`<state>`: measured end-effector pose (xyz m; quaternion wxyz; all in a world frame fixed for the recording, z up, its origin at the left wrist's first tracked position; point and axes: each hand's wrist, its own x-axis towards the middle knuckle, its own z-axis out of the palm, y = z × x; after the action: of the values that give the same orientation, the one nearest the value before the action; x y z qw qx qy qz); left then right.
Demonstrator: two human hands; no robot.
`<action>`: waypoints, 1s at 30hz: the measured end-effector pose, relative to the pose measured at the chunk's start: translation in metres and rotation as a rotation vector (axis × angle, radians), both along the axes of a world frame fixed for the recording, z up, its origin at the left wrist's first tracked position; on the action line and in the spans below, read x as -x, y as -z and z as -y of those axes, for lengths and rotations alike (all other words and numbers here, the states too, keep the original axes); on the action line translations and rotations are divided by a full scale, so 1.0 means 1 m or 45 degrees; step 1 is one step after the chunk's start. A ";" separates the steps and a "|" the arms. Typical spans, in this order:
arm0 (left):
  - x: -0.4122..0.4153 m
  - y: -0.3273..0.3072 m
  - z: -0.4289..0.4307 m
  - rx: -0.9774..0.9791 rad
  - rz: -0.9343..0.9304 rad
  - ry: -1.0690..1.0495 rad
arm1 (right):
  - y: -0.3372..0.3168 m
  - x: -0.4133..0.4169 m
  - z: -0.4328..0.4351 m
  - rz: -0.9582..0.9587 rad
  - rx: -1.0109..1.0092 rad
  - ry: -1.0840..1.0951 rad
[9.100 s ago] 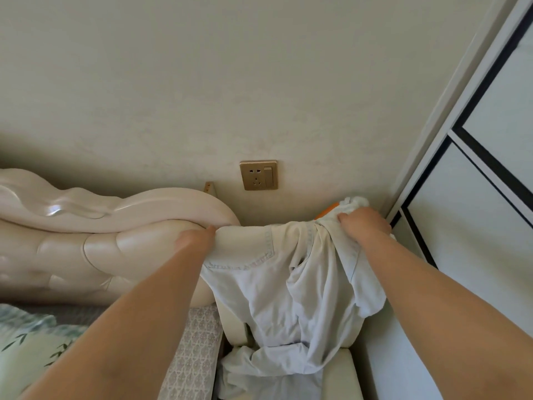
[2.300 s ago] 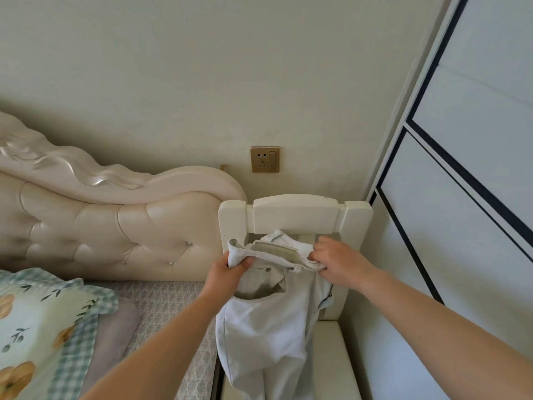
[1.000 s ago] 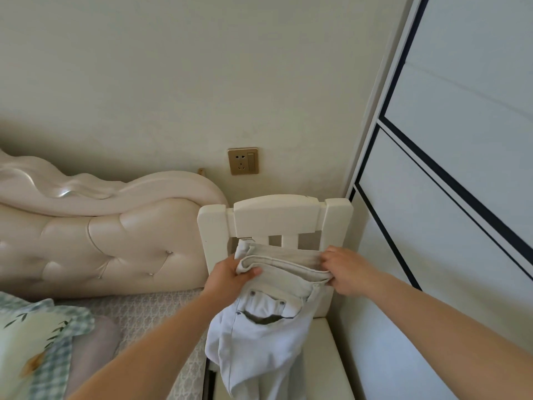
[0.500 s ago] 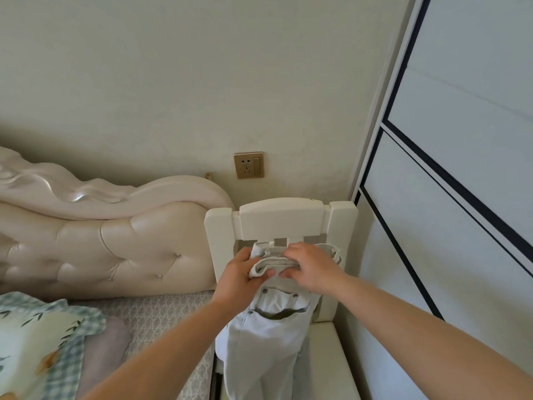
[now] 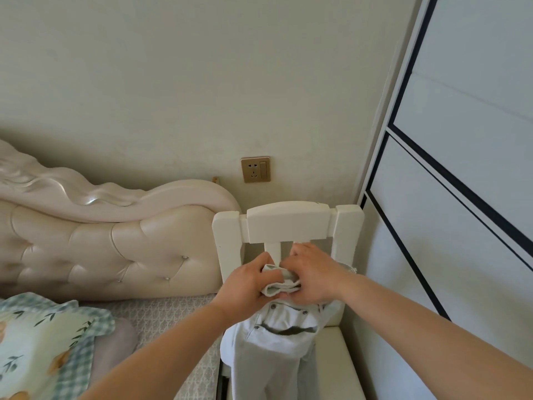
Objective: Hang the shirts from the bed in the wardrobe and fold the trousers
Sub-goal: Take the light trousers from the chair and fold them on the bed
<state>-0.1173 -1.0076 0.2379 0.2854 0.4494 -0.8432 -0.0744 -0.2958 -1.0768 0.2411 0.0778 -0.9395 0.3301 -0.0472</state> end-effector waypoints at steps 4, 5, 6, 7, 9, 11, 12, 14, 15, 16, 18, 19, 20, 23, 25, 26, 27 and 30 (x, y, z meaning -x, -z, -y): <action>-0.009 -0.009 0.001 0.070 -0.004 -0.044 | -0.009 0.016 0.016 -0.284 0.065 0.049; -0.011 -0.008 0.000 0.071 0.004 -0.062 | -0.008 0.020 0.019 -0.295 0.039 0.072; -0.012 -0.007 -0.001 0.061 0.013 -0.079 | -0.006 0.022 0.020 -0.287 0.007 0.078; -0.013 -0.005 -0.002 0.047 0.022 -0.090 | -0.004 0.024 0.021 -0.274 -0.034 0.085; -0.016 -0.002 -0.001 -0.002 -0.003 -0.137 | 0.001 0.027 0.020 -0.285 -0.156 0.143; -0.022 0.000 0.000 -0.122 -0.106 -0.249 | 0.003 0.032 0.018 -0.295 -0.223 0.209; -0.025 -0.001 0.001 -0.183 -0.168 -0.301 | 0.003 0.036 0.019 -0.268 -0.225 0.229; -0.031 -0.004 0.002 -0.263 -0.253 -0.365 | 0.002 0.037 0.017 -0.204 -0.203 0.241; -0.033 -0.005 0.003 -0.281 -0.274 -0.395 | 0.000 0.036 0.017 -0.172 -0.178 0.241; -0.035 -0.007 0.004 -0.298 -0.300 -0.436 | -0.001 0.034 0.017 -0.131 -0.156 0.252; -0.038 -0.011 0.007 -0.353 -0.420 -0.538 | -0.003 0.031 0.016 -0.009 -0.138 0.318; -0.040 -0.014 0.009 -0.385 -0.496 -0.576 | -0.005 0.029 0.016 0.050 -0.133 0.341; -0.042 -0.019 0.011 -0.415 -0.532 -0.603 | -0.008 0.027 0.015 0.093 -0.120 0.348; -0.050 -0.037 0.020 -0.401 -0.164 -0.660 | -0.022 0.017 0.013 0.082 -0.064 0.300; -0.048 -0.047 0.023 -0.198 0.360 -0.649 | -0.030 0.011 0.011 0.056 -0.055 0.266; -0.041 -0.050 0.024 -0.105 0.579 -0.577 | -0.033 0.008 0.009 0.056 -0.041 0.242; -0.031 -0.051 0.026 -0.063 0.745 -0.488 | -0.036 0.003 0.007 0.050 -0.019 0.208; -0.002 -0.053 0.034 -0.167 0.910 -0.381 | -0.047 -0.012 0.001 0.041 0.043 0.109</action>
<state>-0.1158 -1.0419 0.2907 -0.0477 0.5823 -0.8080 0.0754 -0.2840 -1.0780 0.2878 0.0652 -0.9249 0.3677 -0.0712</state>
